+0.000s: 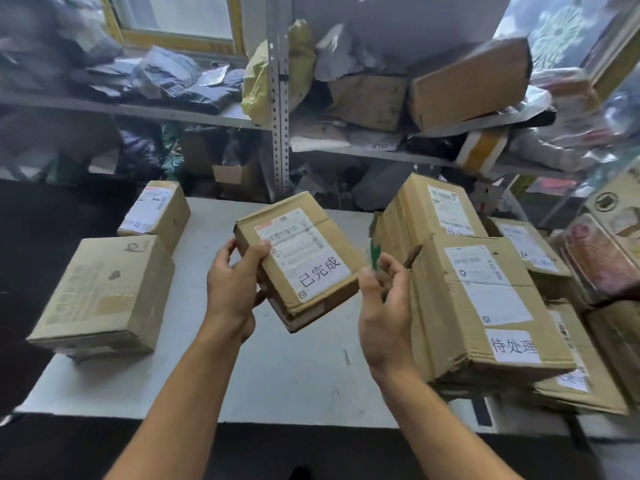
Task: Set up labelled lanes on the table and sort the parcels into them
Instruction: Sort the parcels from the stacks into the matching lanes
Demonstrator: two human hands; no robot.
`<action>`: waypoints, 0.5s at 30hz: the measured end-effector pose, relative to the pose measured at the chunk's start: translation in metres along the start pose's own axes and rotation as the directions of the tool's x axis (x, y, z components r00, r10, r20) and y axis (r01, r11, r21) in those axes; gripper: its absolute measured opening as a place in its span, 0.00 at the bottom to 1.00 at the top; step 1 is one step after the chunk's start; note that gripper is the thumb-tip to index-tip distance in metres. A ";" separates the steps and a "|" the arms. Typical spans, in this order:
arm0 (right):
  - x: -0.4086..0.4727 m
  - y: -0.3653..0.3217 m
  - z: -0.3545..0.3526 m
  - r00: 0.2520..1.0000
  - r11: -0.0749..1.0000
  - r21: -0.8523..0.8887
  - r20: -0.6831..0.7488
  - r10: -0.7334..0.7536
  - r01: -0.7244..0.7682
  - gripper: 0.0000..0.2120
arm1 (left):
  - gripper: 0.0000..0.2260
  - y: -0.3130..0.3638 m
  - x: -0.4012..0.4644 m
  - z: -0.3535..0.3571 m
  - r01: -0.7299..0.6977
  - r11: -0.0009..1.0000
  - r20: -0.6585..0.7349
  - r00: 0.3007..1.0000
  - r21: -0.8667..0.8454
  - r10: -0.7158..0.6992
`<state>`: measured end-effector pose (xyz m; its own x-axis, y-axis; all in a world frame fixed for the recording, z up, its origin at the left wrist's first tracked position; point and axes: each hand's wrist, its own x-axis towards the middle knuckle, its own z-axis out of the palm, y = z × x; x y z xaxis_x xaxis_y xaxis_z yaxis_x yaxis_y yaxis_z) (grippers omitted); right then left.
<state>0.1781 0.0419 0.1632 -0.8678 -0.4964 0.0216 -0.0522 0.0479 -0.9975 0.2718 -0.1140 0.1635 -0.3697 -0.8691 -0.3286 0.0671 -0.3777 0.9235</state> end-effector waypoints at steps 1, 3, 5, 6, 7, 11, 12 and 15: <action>0.008 -0.004 -0.007 1.000 0.999 -0.034 0.012 0.022 -0.022 0.23 | 0.20 0.002 0.003 0.001 -0.008 1.000 0.033 0.999 0.030 0.008; 0.019 -0.015 -0.020 0.987 0.992 -0.074 0.114 0.109 -0.101 0.28 | 0.20 0.007 0.004 0.007 -0.014 0.998 0.102 0.995 0.063 0.008; 0.022 -0.024 -0.030 0.953 0.984 -0.079 0.247 0.175 -0.160 0.27 | 0.21 0.010 0.000 0.021 0.001 0.997 0.161 0.987 0.081 -0.014; 0.022 -0.027 -0.034 0.943 0.985 -0.077 0.286 0.170 -0.154 0.24 | 0.22 0.012 -0.003 0.028 0.009 0.997 0.175 0.984 0.083 -0.024; 0.022 -0.031 -0.040 0.945 0.988 -0.072 0.291 0.150 -0.135 0.22 | 0.21 0.014 -0.007 0.036 0.010 0.997 0.188 0.982 0.082 -0.025; 0.018 -0.044 -0.077 0.980 0.996 -0.069 0.186 0.066 -0.054 0.16 | 0.19 0.019 -0.024 0.076 -0.064 0.991 0.319 0.947 0.121 0.022; 0.017 -0.047 -0.088 0.988 0.997 -0.059 0.145 0.055 -0.047 0.16 | 0.20 0.019 -0.029 0.087 -0.086 0.988 0.364 0.931 0.127 0.034; 0.015 -0.053 -0.124 0.996 0.998 -0.016 0.061 0.062 -0.061 0.16 | 0.20 0.018 -0.048 0.119 -0.125 0.986 0.473 0.879 0.114 0.056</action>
<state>0.1064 0.1391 0.2249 -0.8374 -0.5448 -0.0442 -0.0074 0.0920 -0.9957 0.1803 -0.0407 0.2194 -0.7598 -0.6343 -0.1430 0.0067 -0.2277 0.9737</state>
